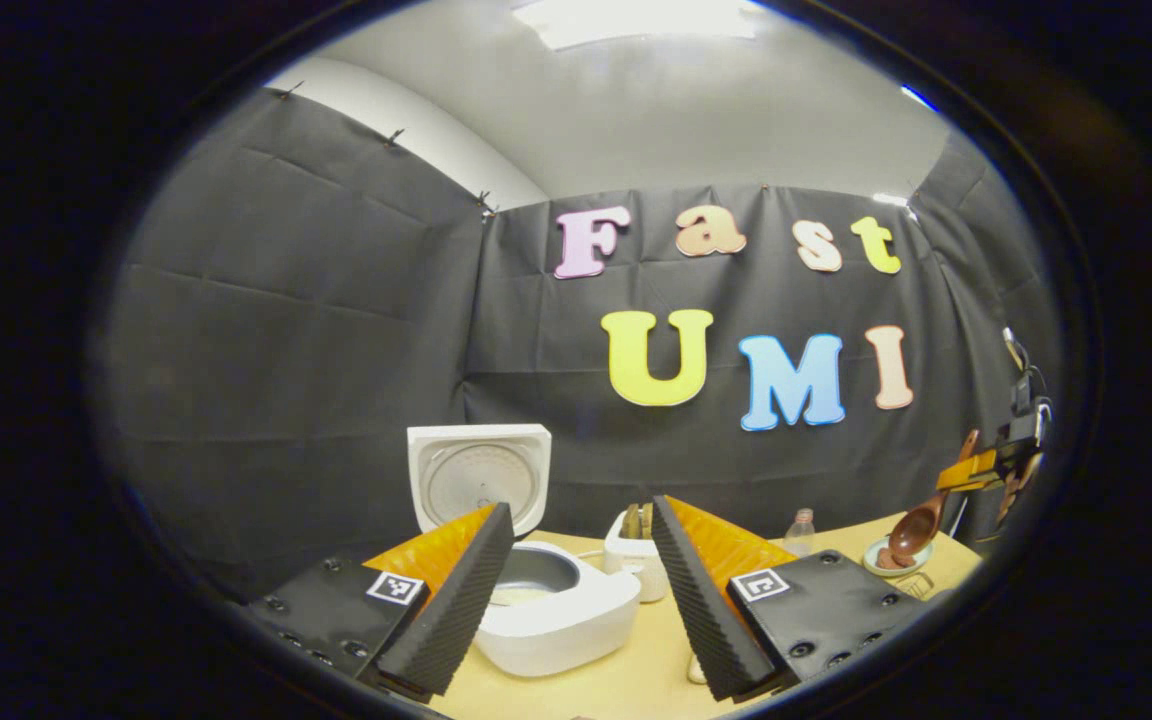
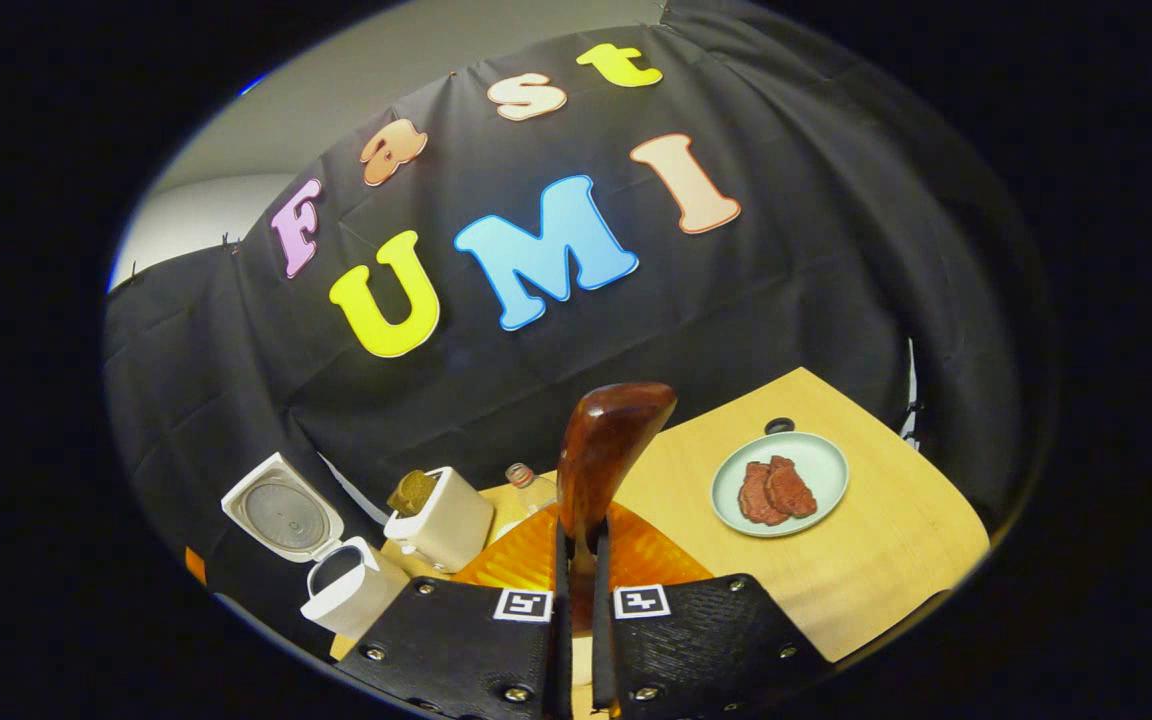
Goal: Close the left gripper, press the button to open the rice cooker; take a wooden spoon from the chopstick holder with the right hand, scoop a spoonful of rice and pour it into the rice cooker, then put the wooden spoon back into the chopstick holder.
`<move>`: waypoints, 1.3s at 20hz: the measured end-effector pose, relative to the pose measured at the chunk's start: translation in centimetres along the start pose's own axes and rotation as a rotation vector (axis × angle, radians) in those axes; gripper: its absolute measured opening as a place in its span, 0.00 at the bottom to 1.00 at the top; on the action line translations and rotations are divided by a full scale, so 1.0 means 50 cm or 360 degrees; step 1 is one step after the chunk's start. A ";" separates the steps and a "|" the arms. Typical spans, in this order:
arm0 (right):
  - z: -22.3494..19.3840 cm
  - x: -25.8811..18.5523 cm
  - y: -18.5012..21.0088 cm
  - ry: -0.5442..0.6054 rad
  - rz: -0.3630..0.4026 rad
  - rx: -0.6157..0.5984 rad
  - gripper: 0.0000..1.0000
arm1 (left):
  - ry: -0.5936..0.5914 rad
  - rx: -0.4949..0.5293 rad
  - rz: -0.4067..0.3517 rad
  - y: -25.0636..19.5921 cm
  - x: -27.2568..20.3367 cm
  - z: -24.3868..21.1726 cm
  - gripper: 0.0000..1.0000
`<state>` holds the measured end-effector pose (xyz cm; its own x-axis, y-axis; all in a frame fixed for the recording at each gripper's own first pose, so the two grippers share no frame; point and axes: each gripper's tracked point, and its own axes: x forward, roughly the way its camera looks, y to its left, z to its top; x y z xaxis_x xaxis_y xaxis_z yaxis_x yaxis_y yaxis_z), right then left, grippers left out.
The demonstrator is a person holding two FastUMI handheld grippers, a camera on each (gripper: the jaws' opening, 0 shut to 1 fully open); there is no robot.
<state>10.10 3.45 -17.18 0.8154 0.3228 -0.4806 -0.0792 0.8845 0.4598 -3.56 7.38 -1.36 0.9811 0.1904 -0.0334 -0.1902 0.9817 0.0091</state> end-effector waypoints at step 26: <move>-0.217 -0.003 -0.214 0.0238 -0.0134 -0.0029 0.45 | 0.0036 0.0181 -0.0040 -0.119 -0.040 0.016 0.95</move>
<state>4.59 -2.41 -30.12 0.7255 0.2926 -0.6229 -0.0258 0.9160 0.4003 -4.36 1.18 -0.56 0.9842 0.1673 -0.0573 -0.1594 0.9797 0.1214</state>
